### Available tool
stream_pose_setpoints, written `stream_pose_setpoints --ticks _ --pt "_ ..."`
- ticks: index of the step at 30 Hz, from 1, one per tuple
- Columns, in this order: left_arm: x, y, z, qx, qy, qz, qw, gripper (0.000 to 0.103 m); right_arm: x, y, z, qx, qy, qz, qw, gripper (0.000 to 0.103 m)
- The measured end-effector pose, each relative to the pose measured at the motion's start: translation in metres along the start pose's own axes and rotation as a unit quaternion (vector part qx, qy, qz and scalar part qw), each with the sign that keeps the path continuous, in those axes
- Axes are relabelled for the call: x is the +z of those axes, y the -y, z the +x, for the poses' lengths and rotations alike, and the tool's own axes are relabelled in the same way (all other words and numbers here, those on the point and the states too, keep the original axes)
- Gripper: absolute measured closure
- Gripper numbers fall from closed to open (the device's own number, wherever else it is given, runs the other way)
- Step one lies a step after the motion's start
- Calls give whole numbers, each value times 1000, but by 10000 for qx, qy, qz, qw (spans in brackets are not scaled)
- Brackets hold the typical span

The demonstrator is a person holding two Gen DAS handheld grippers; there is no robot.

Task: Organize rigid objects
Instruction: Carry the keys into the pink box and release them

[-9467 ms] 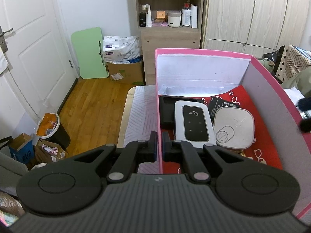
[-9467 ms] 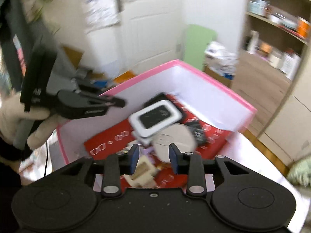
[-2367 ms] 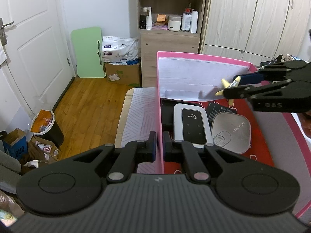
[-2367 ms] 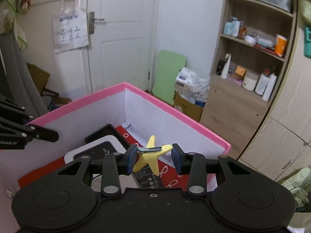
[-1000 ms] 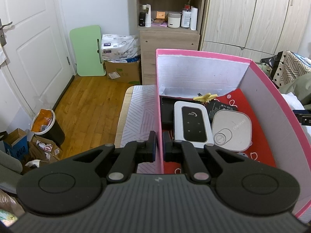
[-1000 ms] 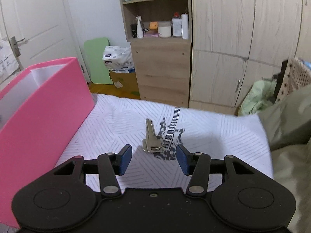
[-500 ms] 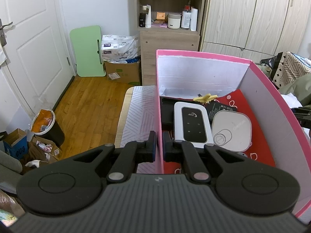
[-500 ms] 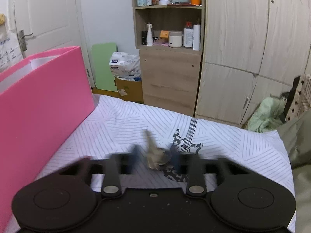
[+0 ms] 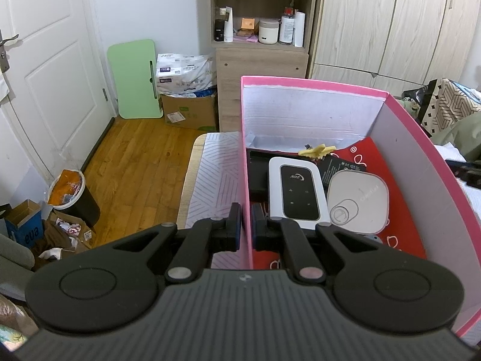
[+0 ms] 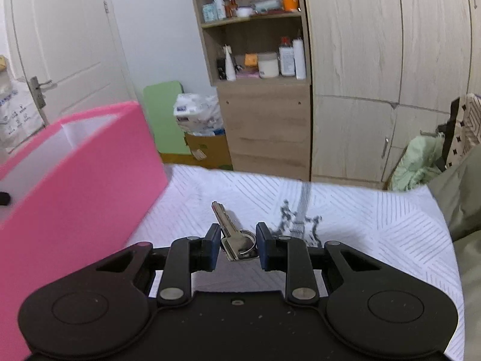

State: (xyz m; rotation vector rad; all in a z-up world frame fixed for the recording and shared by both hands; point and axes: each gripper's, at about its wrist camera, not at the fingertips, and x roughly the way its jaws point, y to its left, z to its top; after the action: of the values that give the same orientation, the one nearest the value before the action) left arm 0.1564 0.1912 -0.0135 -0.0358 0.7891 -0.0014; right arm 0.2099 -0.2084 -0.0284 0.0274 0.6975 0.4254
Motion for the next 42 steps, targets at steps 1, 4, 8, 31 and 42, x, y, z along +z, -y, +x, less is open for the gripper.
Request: stream_pose_setpoints --ticks 1,4,8,31,42 --pt "0 0 0 2 -2 -2 10000 96 4 -5 -6 55 74 -24 10000 73" --pt "0 0 0 4 5 9 10000 96 17 -22 -26 376 316 -108 9987 73" --pt "0 0 0 -4 13 4 10000 96 35 -55 -49 1007 539 -376 9927 73" --pt "-3 -1 -5 -24 97 -4 9999 96 49 -171 24 2859 -1557 -674 9431 73" --pt "-4 -3 -4 -88 90 -63 9999 96 49 -142 -10 2821 -978 52 9544 58"
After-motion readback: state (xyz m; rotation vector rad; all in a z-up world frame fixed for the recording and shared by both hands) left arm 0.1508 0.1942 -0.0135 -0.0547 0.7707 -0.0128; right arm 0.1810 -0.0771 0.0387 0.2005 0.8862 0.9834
